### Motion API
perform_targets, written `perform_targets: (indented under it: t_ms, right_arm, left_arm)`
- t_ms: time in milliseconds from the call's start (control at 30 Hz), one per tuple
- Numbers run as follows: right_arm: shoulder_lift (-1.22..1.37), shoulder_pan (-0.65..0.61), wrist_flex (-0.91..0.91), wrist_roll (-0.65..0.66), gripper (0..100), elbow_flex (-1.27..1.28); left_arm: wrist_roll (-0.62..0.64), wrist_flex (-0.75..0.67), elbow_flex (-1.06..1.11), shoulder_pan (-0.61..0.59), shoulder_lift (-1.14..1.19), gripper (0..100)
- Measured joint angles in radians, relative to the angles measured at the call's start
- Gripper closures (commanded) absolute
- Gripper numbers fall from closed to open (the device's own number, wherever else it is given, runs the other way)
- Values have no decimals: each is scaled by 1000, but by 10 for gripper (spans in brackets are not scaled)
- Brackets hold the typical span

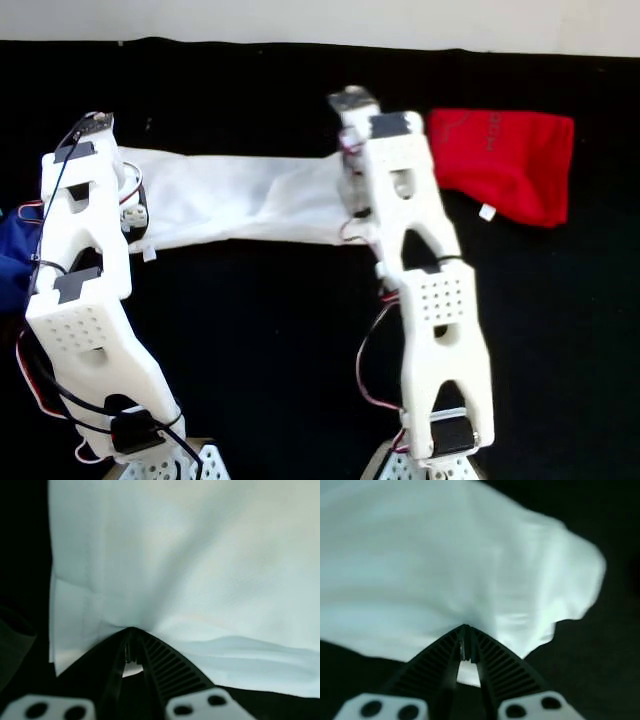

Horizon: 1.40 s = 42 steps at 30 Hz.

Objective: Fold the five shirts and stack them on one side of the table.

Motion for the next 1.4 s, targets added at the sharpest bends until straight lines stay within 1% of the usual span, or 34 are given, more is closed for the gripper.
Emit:
perform_targets:
  t_ms: [67,233,333,467,533,667,700,867,1067,1267,1400]
  right_arm:
    - [0,15,3,0,993,-49]
    - [0,18,141,6,993,-235]
    - [-2,18,164,6,993,-354]
    - [-61,15,172,6,992,-358]
    - [-144,-2,172,6,978,-299]
    - [-391,-74,172,6,924,-66]
    - [-465,-92,172,6,922,5]
    - [-818,-138,172,6,922,365]
    - [-1183,-140,172,6,922,687]
    - [-1396,-140,172,6,922,879]
    - [-1473,-140,172,6,922,959]
  left_arm:
    - [0,0,0,0,0,992]
    - [0,0,0,0,0,991]
    - [0,15,2,0,-41,990]
    - [-2,78,3,3,-143,989]
    - [-2,91,3,3,-219,962]
    - [-2,89,3,-44,-295,798]
    - [-2,75,3,-61,-295,773]
    - [-2,-2,-81,-112,-236,794]
    - [0,-14,-249,-133,-34,795]
    - [-2,-14,-388,-124,189,796]
    - [-2,23,-482,-121,261,797]
